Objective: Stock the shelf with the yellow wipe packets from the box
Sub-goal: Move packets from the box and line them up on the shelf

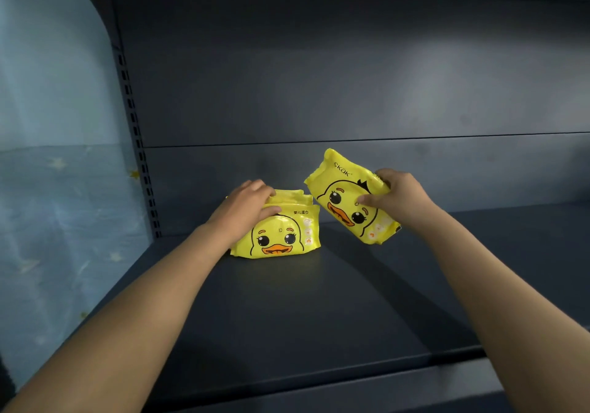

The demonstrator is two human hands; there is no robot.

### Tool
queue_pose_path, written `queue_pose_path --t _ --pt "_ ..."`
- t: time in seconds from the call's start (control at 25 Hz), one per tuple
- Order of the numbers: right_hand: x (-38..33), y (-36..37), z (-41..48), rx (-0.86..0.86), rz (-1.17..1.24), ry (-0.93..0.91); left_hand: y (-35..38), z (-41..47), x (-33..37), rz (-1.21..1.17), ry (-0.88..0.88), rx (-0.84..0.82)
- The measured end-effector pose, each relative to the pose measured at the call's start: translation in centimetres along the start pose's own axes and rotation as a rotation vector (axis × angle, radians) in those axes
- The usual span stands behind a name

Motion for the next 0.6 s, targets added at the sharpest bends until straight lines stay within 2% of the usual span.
queue_pose_path --t 0.12,0.24,0.4,0.6 --pt "-2.4 1.2 1.0 -0.184 0.063 -0.099 -2.1 -1.8 -2.9 0.061 -0.09 0.021" --pt "-4.0 5.4 2.4 -0.343 -0.045 -0.197 -4.2 -3.2 -5.2 0.204 -0.104 -0.064" --pt "-4.4 11.5 2.4 -0.296 -0.319 -0.355 -5.9 -4.6 -6.0 0.235 -0.094 -0.083" --pt "-3.7 12.4 1.4 -0.252 -0.459 -0.408 -6.4 -5.5 -5.1 0.255 -0.059 -0.064"
Point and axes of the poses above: each hand's wrist, its own z-axis towards the middle knuckle, its own y-axis out of the palm, x = y × z, the point moved 1 cm from there along z, towards the middle knuckle, and after that the axes turned 15 degrees about -y, right-handed, at the moved point
